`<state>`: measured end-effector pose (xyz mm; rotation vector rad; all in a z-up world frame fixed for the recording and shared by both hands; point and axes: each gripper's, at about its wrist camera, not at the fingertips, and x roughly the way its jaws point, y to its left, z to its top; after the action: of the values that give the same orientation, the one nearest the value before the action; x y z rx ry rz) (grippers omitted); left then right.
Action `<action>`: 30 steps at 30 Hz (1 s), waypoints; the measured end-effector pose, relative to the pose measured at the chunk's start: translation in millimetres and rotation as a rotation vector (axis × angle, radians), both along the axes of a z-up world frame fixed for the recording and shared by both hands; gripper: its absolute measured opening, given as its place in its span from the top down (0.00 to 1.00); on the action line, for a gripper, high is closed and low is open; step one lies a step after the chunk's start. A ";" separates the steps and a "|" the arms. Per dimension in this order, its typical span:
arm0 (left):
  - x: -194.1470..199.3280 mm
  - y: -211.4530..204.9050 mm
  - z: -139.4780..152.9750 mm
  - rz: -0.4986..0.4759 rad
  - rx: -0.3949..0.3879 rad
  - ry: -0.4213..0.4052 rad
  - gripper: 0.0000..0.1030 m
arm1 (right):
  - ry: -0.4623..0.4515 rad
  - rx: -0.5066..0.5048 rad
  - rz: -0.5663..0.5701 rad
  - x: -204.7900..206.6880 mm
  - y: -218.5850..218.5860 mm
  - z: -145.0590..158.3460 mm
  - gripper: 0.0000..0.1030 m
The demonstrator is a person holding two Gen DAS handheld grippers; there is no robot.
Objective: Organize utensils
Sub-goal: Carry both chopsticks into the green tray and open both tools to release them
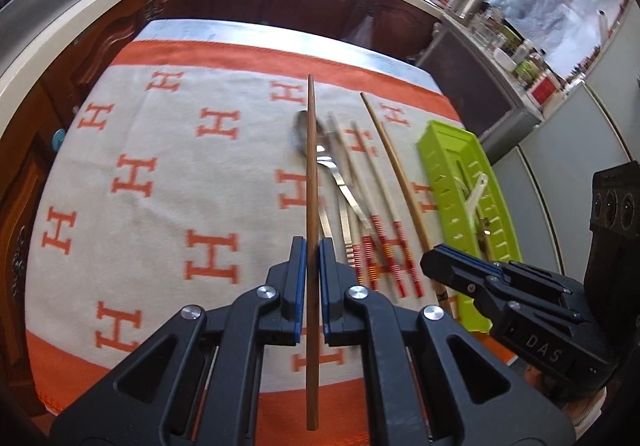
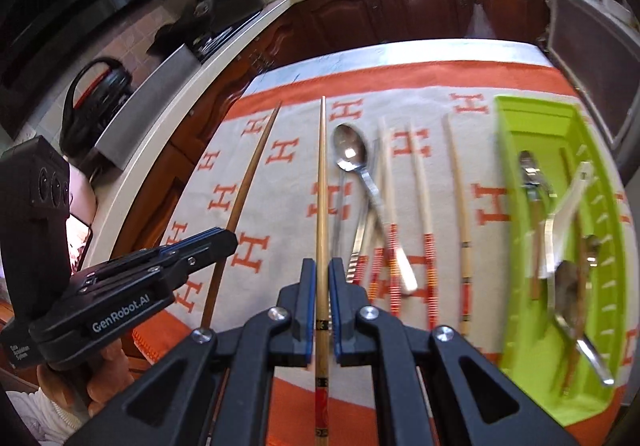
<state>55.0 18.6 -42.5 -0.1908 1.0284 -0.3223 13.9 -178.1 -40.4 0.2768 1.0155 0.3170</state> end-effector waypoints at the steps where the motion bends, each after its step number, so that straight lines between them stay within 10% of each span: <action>1: 1.0 -10.4 3.6 -0.019 -0.002 -0.001 0.96 | -0.006 -0.001 -0.020 -1.5 -11.8 2.8 0.94; 15: 23.6 -145.8 28.3 -0.197 -0.003 0.001 0.96 | 0.012 -0.048 -0.212 8.7 -128.1 -1.7 0.94; 30: 37.5 -169.5 2.8 -0.218 0.021 0.062 0.96 | 0.162 0.030 -0.185 20.2 -131.1 -47.3 0.93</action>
<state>92.5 -150.9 -39.7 -0.0697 1.1164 -0.5054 34.1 -309.2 -87.7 0.4261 1.1360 0.1433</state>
